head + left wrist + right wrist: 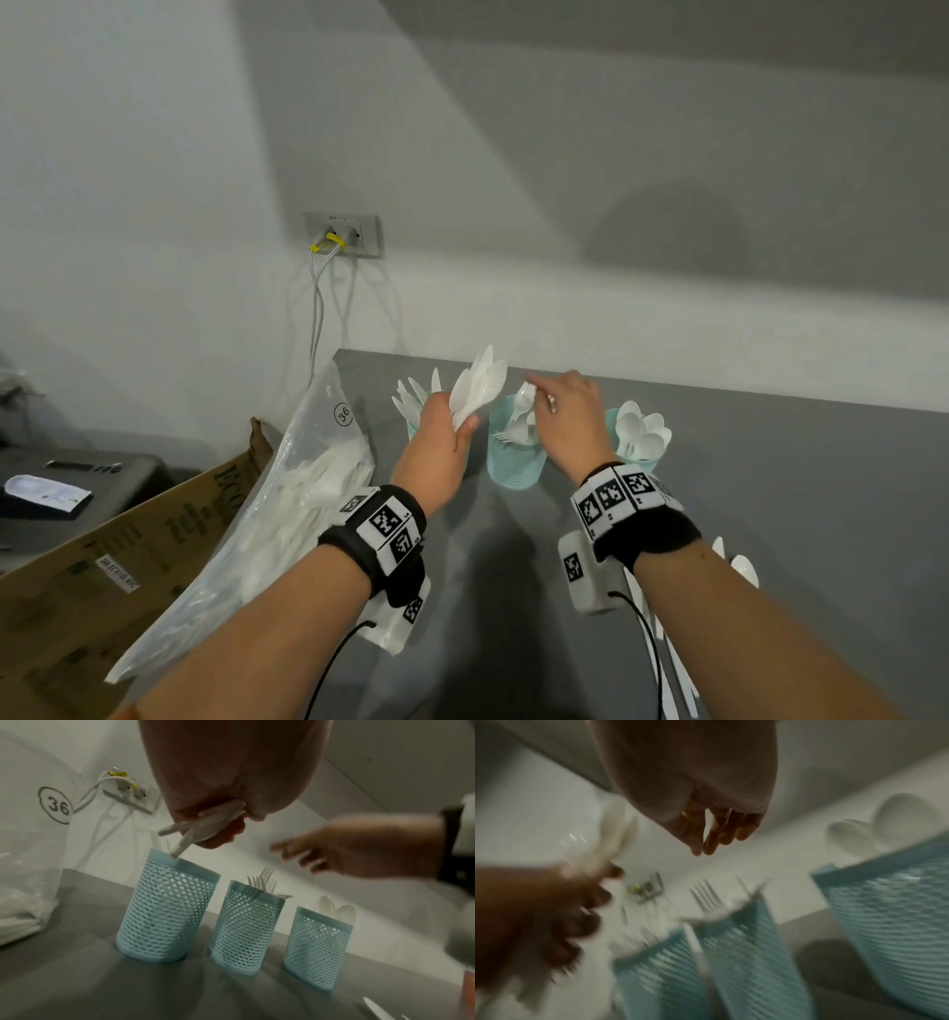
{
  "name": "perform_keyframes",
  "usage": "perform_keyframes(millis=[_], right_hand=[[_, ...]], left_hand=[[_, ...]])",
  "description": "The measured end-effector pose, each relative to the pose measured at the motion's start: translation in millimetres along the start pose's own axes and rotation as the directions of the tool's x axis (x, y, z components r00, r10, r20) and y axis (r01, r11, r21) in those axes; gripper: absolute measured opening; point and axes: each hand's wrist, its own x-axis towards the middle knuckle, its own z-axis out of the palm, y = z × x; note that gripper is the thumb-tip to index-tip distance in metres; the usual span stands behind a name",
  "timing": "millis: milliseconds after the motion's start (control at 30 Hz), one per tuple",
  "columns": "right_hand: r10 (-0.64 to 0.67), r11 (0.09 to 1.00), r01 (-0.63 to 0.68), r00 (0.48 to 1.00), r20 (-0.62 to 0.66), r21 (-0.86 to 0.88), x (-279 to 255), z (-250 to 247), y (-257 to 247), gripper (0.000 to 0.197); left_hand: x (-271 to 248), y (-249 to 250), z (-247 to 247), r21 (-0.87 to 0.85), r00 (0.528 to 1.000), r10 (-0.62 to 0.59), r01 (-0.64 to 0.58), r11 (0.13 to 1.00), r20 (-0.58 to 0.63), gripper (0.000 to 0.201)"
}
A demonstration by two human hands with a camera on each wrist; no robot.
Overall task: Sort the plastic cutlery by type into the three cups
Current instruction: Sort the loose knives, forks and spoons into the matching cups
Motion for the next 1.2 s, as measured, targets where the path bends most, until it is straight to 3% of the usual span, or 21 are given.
perform_keyframes(millis=[67,167,267,367,500,633,767,867,933,1100,1200], right_hand=[[-0.007,0.958,0.018,0.999,-0.039,0.286,1,-6,-21,0.03],[0.003,0.871,-0.052,0.995,0.099,0.488,4,-11,-40,0.029],[0.03,0.881,-0.146,0.967,0.253,0.451,9,-15,-43,0.025],[0.046,0.89,-0.17,0.956,0.289,0.424,13,-20,-40,0.015],[0.026,0.852,-0.201,0.938,0.346,0.482,17,-27,-40,0.022],[0.044,0.847,-0.237,0.923,0.382,0.476,19,-32,-42,0.016],[0.048,0.813,-0.257,0.924,0.38,0.523,18,-24,-44,0.005],[0.061,0.771,-0.287,0.922,0.382,0.569,17,-16,-49,0.009],[0.09,0.763,-0.297,0.928,0.361,0.574,19,-14,-53,0.009],[0.161,0.841,-0.274,0.95,0.267,0.467,28,-11,-58,0.026],[0.189,0.849,-0.268,0.959,0.211,0.456,35,-9,-58,0.02]], left_hand=[[-2,0,1,0.033,0.999,0.03,-0.031,0.999,0.01,0.027],[-5,3,1,0.057,0.996,0.087,-0.088,0.994,0.026,0.025],[-6,6,-2,0.047,0.995,0.08,-0.083,0.995,0.058,0.023],[-8,8,-6,0.042,0.991,0.066,-0.071,0.997,0.115,0.027],[-10,3,-8,0.007,0.985,0.071,-0.073,0.997,0.157,0.04],[-10,0,-10,0.019,0.982,0.075,-0.079,0.997,0.175,0.048],[-10,1,-15,0.076,0.986,0.074,-0.086,0.993,0.148,0.046],[-8,6,-19,0.166,0.99,0.08,-0.099,0.981,0.112,0.034],[-9,11,-22,0.225,0.993,0.085,-0.101,0.969,0.081,0.036],[-13,17,-25,0.356,0.993,0.113,-0.12,0.927,0.041,0.041],[-11,11,-26,0.436,0.995,0.09,-0.1,0.894,0.044,0.033]])
